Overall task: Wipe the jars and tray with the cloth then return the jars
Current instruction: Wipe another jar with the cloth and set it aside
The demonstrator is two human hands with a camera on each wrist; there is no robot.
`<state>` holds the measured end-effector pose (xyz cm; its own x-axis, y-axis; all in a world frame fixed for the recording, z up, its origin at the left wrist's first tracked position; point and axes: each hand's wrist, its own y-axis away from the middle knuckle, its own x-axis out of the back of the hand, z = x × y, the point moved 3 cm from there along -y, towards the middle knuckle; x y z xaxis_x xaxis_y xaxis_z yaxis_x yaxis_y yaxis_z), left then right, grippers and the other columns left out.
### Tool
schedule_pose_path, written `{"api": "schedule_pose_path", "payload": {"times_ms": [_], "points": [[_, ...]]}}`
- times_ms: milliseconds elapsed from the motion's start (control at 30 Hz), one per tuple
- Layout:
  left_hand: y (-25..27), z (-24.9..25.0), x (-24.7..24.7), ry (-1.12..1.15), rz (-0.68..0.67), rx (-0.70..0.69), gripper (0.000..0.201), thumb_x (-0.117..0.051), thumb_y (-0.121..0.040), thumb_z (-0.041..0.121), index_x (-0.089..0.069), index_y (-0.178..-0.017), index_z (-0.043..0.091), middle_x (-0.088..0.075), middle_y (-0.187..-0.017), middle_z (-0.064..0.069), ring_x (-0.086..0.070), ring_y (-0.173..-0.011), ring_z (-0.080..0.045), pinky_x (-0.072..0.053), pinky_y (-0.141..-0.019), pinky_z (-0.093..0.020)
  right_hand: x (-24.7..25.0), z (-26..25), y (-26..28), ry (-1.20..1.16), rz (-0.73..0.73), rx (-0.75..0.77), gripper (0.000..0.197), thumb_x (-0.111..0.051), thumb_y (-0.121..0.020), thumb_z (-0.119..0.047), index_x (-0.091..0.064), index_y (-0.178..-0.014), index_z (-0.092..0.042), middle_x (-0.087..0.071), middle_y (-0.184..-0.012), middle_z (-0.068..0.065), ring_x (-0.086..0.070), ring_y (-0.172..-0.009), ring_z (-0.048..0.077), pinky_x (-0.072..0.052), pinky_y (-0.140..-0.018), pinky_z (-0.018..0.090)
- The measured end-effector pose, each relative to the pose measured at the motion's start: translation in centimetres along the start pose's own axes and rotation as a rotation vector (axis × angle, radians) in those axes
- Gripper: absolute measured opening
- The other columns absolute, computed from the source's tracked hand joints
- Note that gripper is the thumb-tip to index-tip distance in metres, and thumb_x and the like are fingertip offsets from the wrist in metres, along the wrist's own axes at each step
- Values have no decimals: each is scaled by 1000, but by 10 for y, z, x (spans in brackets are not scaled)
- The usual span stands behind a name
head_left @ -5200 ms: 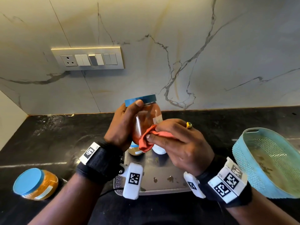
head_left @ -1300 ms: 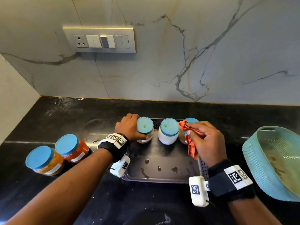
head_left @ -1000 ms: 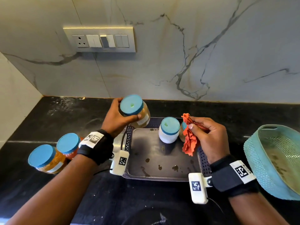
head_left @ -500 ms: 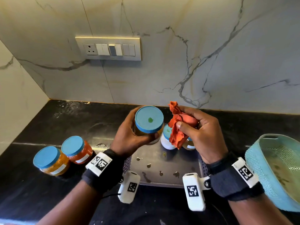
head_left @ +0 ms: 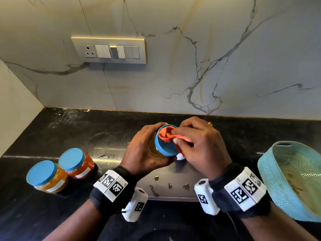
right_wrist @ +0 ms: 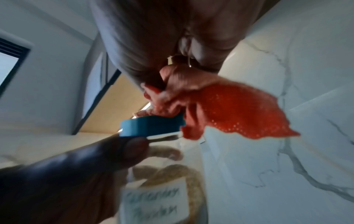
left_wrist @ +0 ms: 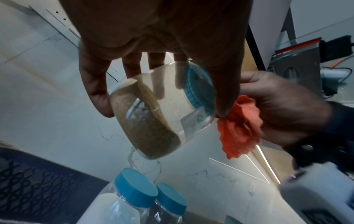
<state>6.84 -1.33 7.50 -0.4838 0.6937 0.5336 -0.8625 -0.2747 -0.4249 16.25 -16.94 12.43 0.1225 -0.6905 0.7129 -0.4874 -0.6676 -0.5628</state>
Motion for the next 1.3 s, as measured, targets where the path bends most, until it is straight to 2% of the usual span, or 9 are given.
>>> {"api": "schedule_pose_path", "payload": {"times_ms": [100,267,400,567,733,867,1000,1167,1300], "points": [[-1,2,-6,-63,-37,-31,82,-85,-66,53,-54,-139,29,-56,-127,22,-58,-117,-5,-53,-96,-35,0,5,-13,-35,17,-74,19,-77,-82,-15,-77,-101,-15,-69,-98,0,-65,-89,16,-57,-79,37],[-8,6,0,-97,-7,-78,80,-78,-69,56,-57,-137,21,-57,-129,17,-58,-117,-5,-49,-99,-19,-2,-20,-7,-142,-124,28,22,-70,-85,-15,-76,-106,-12,-65,-103,0,-62,-95,16,-55,-82,34],[-6,1,5,-100,-18,-15,84,-81,-67,60,-57,-138,21,-63,-130,9,-60,-119,-7,-51,-98,-25,10,-2,8,-51,-181,13,20,-69,-84,-16,-76,-103,-16,-61,-99,-2,-61,-89,16,-51,-78,32],[-11,10,-6,-135,-48,-70,83,-82,-67,56,-57,-139,23,-63,-130,10,-60,-120,-10,-54,-98,-36,7,12,-10,32,-50,-118,17,-76,-82,-12,-73,-99,-14,-66,-100,-1,-63,-89,16,-40,-82,10],[-17,6,6,-169,-28,-85,84,-80,-67,58,-55,-138,21,-63,-131,5,-61,-121,-14,-55,-97,-39,9,-8,3,-143,-209,30,19,-70,-84,-13,-74,-102,-16,-66,-101,-5,-62,-93,13,-50,-83,26],[-15,10,3,-178,-46,-95,83,-82,-68,56,-57,-137,20,-63,-132,7,-60,-122,-14,-53,-98,-40,16,16,-1,-41,-71,-105,17,-71,-80,-18,-75,-96,-15,-68,-95,-2,-65,-84,16,-56,-76,39],[-18,16,-4,-183,-54,-136,79,-82,-68,53,-60,-135,19,-64,-129,5,-61,-117,-14,-54,-95,-35,7,-1,-16,-50,11,-125,16,-73,-85,-19,-75,-98,-12,-71,-95,1,-65,-86,15,-58,-78,36],[-19,6,11,-182,-42,-119,87,-78,-69,63,-55,-140,18,-62,-134,3,-60,-123,-15,-52,-102,-32,10,-22,6,-153,-171,22,19,-69,-85,-16,-76,-102,-13,-64,-99,-2,-61,-89,16,-52,-78,34],[-13,10,7,-139,-34,-70,83,-83,-68,58,-57,-137,20,-62,-131,9,-60,-121,-9,-52,-99,-30,21,11,8,-5,-173,-19,21,-70,-82,-13,-78,-100,-17,-64,-96,-3,-61,-86,18,-53,-75,40]]}}
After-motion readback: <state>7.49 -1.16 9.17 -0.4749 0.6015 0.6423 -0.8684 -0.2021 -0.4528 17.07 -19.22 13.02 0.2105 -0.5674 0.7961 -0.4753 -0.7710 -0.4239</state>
